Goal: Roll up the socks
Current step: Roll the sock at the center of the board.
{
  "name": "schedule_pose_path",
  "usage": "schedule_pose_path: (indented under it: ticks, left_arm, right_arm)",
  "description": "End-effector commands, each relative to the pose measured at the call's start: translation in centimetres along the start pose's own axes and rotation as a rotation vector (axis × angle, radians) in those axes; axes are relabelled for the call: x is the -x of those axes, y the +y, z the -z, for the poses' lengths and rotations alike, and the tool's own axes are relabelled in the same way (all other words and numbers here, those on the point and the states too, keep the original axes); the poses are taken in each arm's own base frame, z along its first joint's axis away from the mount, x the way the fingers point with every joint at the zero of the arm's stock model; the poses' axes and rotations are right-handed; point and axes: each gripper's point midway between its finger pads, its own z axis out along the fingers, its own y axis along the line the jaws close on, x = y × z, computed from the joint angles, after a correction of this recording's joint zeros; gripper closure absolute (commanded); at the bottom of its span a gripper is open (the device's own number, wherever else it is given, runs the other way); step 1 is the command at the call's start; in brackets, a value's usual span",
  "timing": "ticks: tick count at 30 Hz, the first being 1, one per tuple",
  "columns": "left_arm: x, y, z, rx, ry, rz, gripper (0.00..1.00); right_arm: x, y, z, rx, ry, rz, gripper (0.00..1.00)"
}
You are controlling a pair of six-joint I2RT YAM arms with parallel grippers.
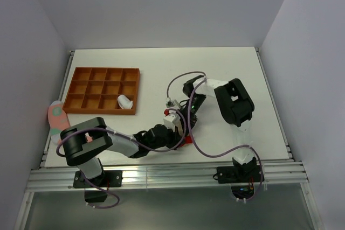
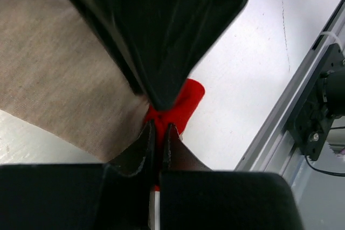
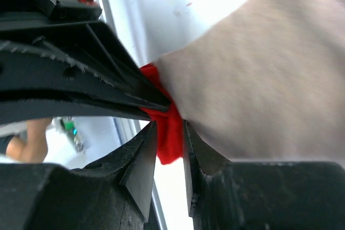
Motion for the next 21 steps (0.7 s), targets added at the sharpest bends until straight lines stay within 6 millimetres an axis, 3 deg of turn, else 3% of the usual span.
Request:
schedule_pose_path:
  ticks: [1,8,15,17,18,19,21]
  left_arm:
    - [-4.2,2.3,0.6,0.08,0.151,0.064,1.0]
    - [-5.9,3.8,1.4,0.094,0.225,0.217,1.0]
    - [-7.9,3.9,2.3,0.088,0.364,0.388,1.0]
    - [-8.0,3.8,2.1,0.099,0.414,0.423,1.0]
    - [-8.9,3.7,2.7,0.108,0.479,0.454,1.0]
    - [-9.1,3.8,2.9,0.123,0.509,0.477,1.0]
    - [-9.0,3.3,2.8,0.116,0.55,0.526,1.0]
  right_arm:
    - [1.9,-0.2,2.7,-0.058,-0.135,0.044,0.67]
    - [1.0,-0.8,6.0,-0.127,-0.249,0.04,0.65]
    - [0.1,-0.7,10.4,-0.37,-0.373,0.193,0.63]
    - [-1.0,-0.9,10.0,-0.431,-0.363,0.222,0.61]
    - [-0.3,-0.7,11.1,-0.514,-0.394,0.3,0.6]
    - [-1.2,-1.1,10.4,-0.537,-0.385,0.3,0.58]
    - [-1.2,-1.2,11.1,-0.639,-0.382,0.384,0.57]
